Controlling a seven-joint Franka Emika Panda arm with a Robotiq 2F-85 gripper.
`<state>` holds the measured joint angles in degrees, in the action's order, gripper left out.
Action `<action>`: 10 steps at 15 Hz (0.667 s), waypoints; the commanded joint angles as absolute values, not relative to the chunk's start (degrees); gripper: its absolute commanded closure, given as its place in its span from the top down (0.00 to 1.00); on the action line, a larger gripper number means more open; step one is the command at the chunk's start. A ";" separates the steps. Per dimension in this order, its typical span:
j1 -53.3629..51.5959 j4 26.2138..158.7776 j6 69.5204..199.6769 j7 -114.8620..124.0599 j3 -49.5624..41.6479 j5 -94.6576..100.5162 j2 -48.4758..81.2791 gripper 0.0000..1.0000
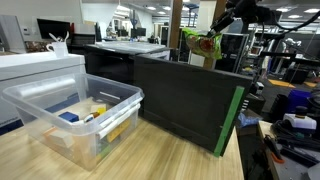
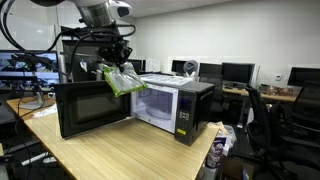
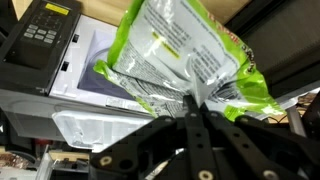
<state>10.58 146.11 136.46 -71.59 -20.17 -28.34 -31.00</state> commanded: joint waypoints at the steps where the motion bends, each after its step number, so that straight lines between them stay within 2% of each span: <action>1: 8.87 143.75 135.08 -68.35 -20.92 -26.52 -34.61 0.00; 10: 0.70 132.30 135.40 -62.81 -21.07 -28.62 -30.97 0.00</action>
